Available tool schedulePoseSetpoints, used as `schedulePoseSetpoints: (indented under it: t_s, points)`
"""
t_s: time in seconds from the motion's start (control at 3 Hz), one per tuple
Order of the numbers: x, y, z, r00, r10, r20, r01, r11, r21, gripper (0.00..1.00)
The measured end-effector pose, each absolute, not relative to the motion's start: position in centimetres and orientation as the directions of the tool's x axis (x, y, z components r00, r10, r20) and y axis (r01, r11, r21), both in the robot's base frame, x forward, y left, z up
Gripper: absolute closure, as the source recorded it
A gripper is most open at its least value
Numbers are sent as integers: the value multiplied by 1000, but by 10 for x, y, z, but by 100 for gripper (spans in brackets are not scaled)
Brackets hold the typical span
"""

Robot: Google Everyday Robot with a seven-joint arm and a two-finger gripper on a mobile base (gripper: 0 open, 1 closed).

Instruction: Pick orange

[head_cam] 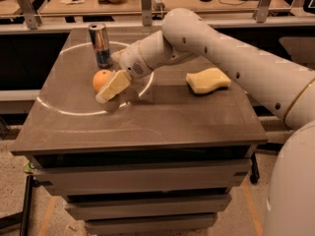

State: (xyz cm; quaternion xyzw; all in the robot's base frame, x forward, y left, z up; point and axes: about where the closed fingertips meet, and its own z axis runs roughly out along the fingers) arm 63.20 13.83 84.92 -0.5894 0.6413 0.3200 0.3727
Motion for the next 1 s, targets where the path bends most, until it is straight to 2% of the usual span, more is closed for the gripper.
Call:
schedulePoseSetpoints:
  t_s: [0.33, 0.67, 1.0]
  points:
    - [629, 139, 844, -37, -523, -852, -996, 90, -11, 0]
    - [629, 140, 841, -39, -523, -851, -997, 78, -2, 14]
    - [629, 141, 839, -34, -524, -851, -998, 61, 3, 38]
